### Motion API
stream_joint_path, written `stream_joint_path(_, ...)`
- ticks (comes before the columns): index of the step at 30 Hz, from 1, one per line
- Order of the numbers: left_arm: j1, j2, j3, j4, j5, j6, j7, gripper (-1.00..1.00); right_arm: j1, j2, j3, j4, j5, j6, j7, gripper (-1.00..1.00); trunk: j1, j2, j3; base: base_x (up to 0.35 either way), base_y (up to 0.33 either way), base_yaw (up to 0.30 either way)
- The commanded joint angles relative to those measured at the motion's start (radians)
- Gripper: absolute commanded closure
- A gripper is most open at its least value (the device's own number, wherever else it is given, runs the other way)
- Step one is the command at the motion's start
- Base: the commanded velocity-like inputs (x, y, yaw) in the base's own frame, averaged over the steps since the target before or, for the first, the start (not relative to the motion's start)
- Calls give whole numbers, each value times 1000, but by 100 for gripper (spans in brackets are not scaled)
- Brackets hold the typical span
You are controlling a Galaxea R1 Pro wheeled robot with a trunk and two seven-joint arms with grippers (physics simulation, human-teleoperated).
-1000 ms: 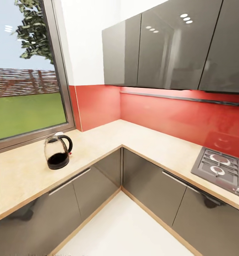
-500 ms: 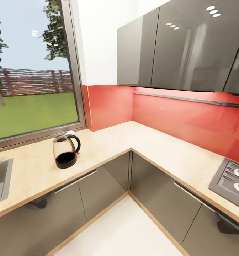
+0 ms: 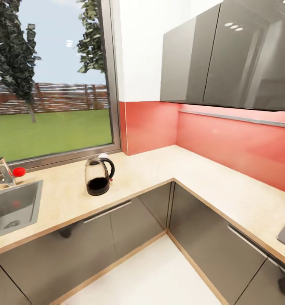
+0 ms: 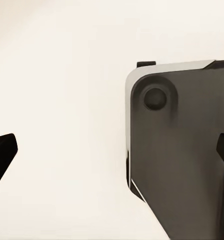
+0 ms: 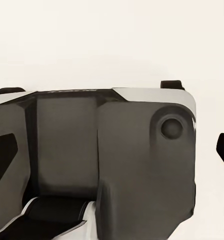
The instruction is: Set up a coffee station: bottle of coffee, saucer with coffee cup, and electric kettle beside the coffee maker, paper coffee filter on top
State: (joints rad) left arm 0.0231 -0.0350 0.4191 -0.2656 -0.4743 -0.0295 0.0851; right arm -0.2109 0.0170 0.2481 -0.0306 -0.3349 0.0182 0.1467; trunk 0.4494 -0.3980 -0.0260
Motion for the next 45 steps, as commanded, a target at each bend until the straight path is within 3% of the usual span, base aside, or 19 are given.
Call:
stream_joint_path(1,0,-1,7,-1,-10,-3,1,-100,-1,0,8,0,-10,2,2,-100,1,-2,-2,0,0,281)
stream_joint_path(30,0,0,7,-1,-10,-4,1,-100,-1,0,8,0,-10,2,2,-100,1,-2,-2,2,-2,281)
stream_joint_path(45,0,2,8,-1,-7,-17,2,-100,-1,0,8,0,-10,-1,3,-100,1,-2,-2,124,-215,224)
